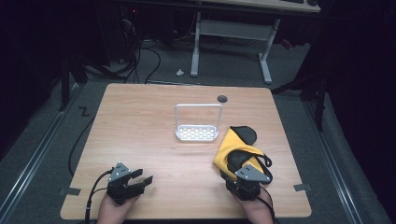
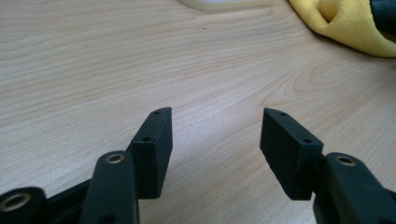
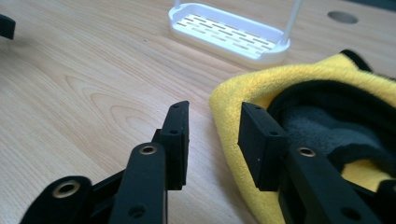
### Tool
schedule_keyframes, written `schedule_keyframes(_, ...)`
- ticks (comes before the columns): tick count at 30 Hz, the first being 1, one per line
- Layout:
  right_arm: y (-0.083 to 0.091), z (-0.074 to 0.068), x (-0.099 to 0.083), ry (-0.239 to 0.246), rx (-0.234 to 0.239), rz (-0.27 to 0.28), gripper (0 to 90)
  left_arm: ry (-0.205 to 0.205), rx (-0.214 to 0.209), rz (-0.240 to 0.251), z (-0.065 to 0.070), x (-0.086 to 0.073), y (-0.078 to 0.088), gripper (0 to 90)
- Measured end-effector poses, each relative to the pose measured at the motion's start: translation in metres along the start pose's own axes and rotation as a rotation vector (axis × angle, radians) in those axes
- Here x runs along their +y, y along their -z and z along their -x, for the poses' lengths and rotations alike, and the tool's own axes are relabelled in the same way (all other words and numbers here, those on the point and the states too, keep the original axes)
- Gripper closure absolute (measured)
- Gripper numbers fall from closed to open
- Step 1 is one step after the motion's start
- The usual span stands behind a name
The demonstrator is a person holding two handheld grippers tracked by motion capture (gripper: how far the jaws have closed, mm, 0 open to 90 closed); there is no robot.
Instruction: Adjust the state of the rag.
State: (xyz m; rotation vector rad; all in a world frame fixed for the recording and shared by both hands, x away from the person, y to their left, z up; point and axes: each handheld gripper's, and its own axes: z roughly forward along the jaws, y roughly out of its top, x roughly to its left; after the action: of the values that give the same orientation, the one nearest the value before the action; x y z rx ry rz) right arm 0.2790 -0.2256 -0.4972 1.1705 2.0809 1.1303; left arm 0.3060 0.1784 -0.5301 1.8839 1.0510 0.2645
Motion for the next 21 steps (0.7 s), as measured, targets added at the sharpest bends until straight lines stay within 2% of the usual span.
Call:
schedule_keyframes(4, 0.002, 0.009, -0.007, -0.036, -0.015, -0.006, 60.2, 0.018, -0.016, 0.012, -0.002, 0.001, 0.001, 42.4)
schedule_keyframes(7, 0.005, 0.014, -0.010, -0.061, -0.022, -0.003, 58.9, 0.014, -0.018, 0.012, -0.003, 0.001, 0.001, 42.5)
schedule_keyframes(13, 0.006, 0.018, -0.010, -0.064, -0.030, 0.004, 57.3, 0.021, -0.019, 0.029, -0.004, 0.001, 0.004, 42.5)
schedule_keyframes(16, 0.008, 0.019, -0.010, -0.066, -0.035, 0.012, 56.7, 0.048, -0.035, 0.031, -0.006, 0.001, 0.004, 43.7)
schedule_keyframes(18, 0.010, 0.022, -0.010, -0.059, -0.053, 0.019, 55.9, 0.051, -0.040, 0.034, -0.006, 0.001, 0.004, 44.7)
schedule_keyframes(21, 0.018, 0.031, -0.008, -0.073, -0.094, 0.048, 54.7, 0.049, -0.043, 0.031, -0.006, 0.001, 0.004, 44.9)
